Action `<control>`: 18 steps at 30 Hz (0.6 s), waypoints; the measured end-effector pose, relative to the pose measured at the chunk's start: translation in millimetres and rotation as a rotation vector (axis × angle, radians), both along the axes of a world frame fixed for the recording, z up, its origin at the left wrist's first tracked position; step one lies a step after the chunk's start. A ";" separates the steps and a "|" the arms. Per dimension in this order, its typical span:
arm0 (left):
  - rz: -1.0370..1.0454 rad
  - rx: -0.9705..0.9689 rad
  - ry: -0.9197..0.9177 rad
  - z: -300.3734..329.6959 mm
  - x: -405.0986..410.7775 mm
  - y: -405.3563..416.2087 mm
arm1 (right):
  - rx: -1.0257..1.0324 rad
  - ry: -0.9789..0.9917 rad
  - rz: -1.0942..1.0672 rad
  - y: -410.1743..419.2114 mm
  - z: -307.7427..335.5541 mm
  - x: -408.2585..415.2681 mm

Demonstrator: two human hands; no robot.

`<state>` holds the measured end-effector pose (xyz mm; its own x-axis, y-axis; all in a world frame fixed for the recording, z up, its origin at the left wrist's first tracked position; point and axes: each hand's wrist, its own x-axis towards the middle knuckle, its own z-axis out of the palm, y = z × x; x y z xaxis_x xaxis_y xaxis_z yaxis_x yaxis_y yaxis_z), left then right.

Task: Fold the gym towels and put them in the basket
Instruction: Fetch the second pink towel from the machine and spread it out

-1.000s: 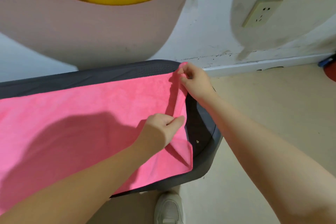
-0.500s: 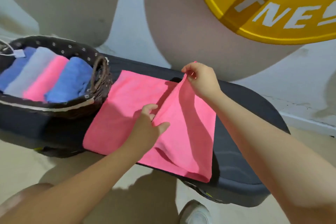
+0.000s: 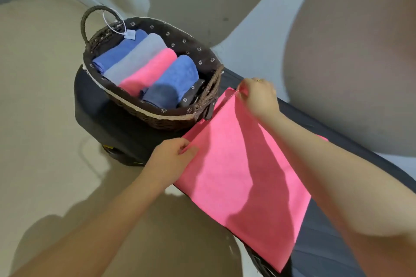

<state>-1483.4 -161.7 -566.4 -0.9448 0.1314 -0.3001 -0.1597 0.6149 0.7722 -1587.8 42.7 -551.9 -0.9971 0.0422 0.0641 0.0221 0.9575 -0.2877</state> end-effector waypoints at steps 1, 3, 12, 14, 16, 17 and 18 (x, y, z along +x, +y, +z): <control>-0.011 -0.043 -0.011 -4.8 -1.3 -3.8 | 0.020 -0.014 0.009 -1.5 -4.7 -4.3; -0.031 -0.104 -0.034 -12.1 -2.0 -9.1 | 0.029 -0.021 0.025 -3.3 -11.4 -9.9; 0.086 -0.025 0.094 -27.3 4.7 -31.1 | -0.207 -0.135 -0.030 -1.8 -31.1 -37.1; 0.139 -0.053 0.136 -28.7 1.9 -33.5 | -0.223 -0.134 -0.068 -2.6 -34.3 -39.4; 0.167 -0.124 0.160 -31.3 -4.3 -37.2 | -0.223 -0.127 -0.095 -4.2 -37.5 -41.7; 0.169 -0.163 0.167 -33.8 -7.4 -39.6 | -0.215 -0.127 -0.103 -4.9 -39.1 -43.5; 0.163 -0.202 0.174 -36.2 -9.5 -42.2 | -0.201 -0.133 -0.107 -6.1 -40.5 -45.6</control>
